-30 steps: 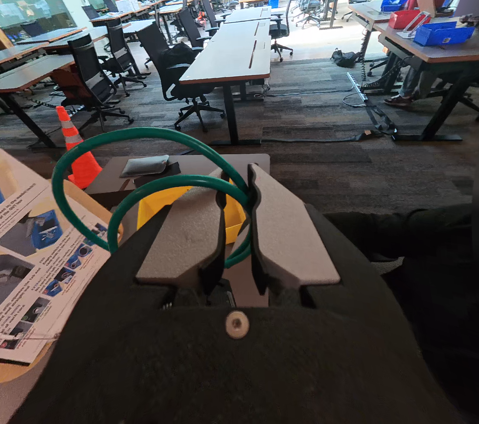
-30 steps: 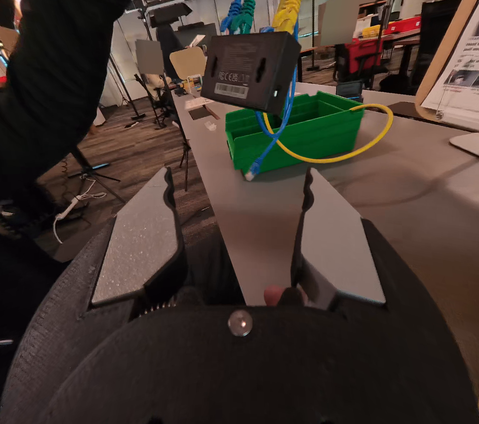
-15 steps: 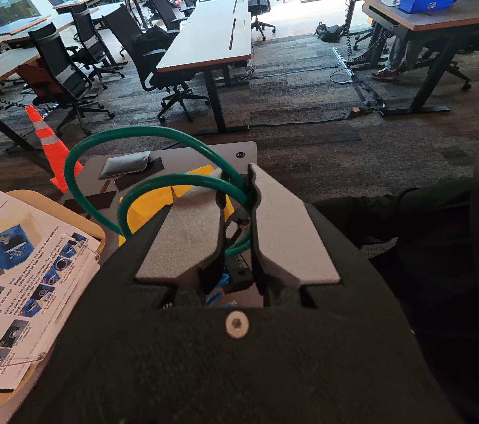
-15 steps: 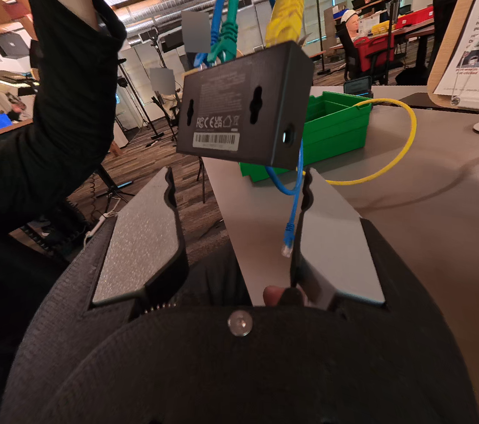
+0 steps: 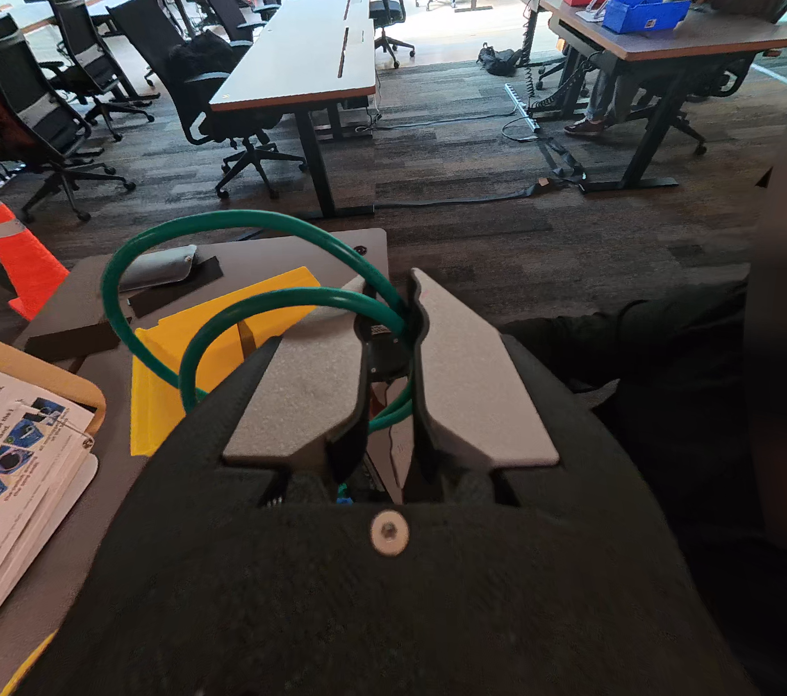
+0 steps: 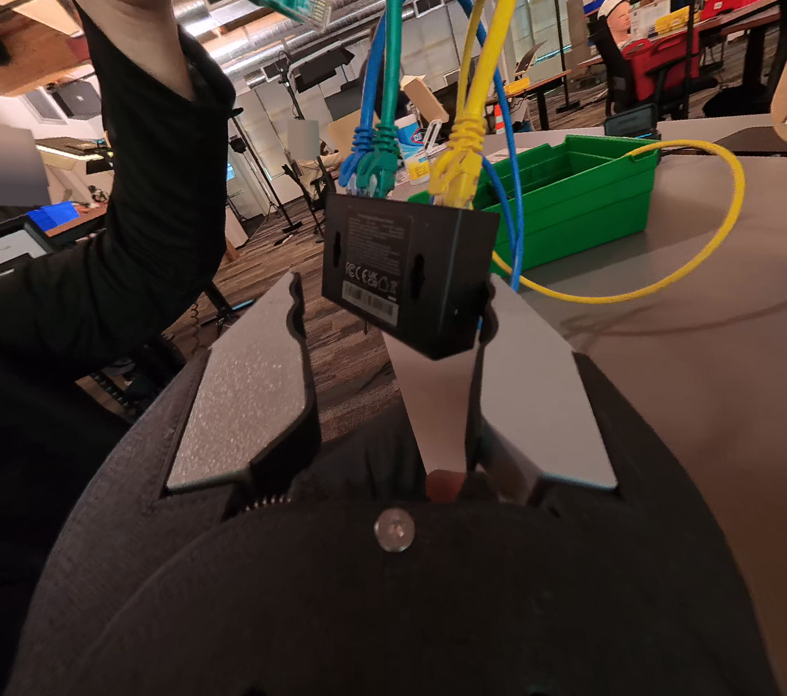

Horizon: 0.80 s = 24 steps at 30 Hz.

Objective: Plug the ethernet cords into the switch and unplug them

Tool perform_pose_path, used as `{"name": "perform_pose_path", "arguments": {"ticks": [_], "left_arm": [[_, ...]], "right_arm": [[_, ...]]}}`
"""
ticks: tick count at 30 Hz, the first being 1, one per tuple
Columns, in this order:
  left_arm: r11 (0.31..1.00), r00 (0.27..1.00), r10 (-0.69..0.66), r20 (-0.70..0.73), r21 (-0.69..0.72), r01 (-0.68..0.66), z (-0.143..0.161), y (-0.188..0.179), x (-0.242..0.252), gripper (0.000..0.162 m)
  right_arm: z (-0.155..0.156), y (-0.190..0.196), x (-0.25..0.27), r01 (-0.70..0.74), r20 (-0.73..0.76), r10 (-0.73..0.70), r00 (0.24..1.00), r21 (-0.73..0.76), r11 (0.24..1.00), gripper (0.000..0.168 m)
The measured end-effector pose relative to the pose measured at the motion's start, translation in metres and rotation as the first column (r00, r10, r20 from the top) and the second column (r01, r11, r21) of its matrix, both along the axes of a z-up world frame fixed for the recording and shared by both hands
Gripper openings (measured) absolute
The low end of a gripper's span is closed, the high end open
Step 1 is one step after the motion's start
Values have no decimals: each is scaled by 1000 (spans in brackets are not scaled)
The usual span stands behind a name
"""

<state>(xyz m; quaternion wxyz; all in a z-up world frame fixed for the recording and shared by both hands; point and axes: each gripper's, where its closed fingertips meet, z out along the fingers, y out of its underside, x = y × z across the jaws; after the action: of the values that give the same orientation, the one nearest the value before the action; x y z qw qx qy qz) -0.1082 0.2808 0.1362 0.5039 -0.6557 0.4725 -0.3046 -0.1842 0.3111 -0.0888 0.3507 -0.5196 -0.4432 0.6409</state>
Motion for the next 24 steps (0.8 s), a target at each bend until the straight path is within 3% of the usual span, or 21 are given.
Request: {"name": "perform_pose_path", "arguments": {"ticks": [3,6,7,10,13,20,24], "left_arm": [[1000,1000,-17,19,-9,18,-4,-4,-2,11],[998,998,-48,45,-32,49,-5,-9,-6,11],[998,998,-47,43,-33,48,-6,-9,-8,12],[999,998,-23,56,-37,25,-9,-3,-16,12],[998,997,63,40,-35,-61,-24,17,-36,16],[924,932,361,-18,-126,-361,-100,69,-119,25],[825,855,518,27,-281,-491,-150,70,-169,60]], "right_arm": [[-2,-3,-2,-28,-15,28,1000,-4,1000,59],[-7,-2,-5,-50,-18,50,999,-33,998,62],[-9,-4,-6,-68,-19,68,998,-31,997,56],[-12,-11,-4,-116,-25,116,993,20,993,33],[-12,3,-2,-47,-31,48,998,18,999,28],[-31,42,3,75,3,-75,997,-96,992,26],[-38,51,4,105,19,-103,994,-118,987,25]]}}
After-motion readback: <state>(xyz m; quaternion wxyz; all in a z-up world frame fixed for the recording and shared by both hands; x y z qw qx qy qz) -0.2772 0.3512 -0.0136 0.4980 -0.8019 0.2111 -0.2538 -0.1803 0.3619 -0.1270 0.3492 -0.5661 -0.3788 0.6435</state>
